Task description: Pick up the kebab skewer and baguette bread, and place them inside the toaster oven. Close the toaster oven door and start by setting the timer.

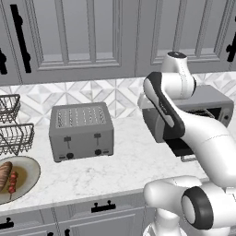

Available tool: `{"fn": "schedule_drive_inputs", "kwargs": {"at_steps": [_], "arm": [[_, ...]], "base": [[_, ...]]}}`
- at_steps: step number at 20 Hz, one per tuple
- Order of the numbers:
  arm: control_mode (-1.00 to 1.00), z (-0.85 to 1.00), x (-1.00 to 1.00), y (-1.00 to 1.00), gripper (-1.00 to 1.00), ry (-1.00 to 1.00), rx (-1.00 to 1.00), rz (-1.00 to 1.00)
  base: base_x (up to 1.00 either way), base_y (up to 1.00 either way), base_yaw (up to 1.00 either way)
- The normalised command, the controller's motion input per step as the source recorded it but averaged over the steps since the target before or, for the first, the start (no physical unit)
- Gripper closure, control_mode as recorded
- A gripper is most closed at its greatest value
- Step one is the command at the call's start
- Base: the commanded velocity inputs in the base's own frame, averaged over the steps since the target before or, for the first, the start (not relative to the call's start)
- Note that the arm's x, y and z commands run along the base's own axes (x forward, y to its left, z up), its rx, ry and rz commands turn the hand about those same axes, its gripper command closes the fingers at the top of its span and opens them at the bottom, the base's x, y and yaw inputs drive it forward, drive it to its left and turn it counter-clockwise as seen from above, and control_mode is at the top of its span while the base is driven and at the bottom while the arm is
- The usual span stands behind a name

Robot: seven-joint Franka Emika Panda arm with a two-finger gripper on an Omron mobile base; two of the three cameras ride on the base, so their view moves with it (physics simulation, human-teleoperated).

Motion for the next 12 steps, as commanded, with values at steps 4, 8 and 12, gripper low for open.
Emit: {"fn": "schedule_drive_inputs", "kwargs": {"at_steps": [4, 8, 12], "arm": [[-1.00, 0.00, 0.00, 0.00, -1.00, 0.00, 0.00, 0.00], [-1.00, 0.00, 0.00, 0.00, -1.00, 0.00, 0.00, 0.00], [-1.00, 0.00, -0.13, 0.00, -1.00, 0.00, 0.00, 0.00]], "base": [[0.00, 0.00, 0.00], [0.00, 0.00, 0.00], [0.00, 0.00, 0.00]]}}
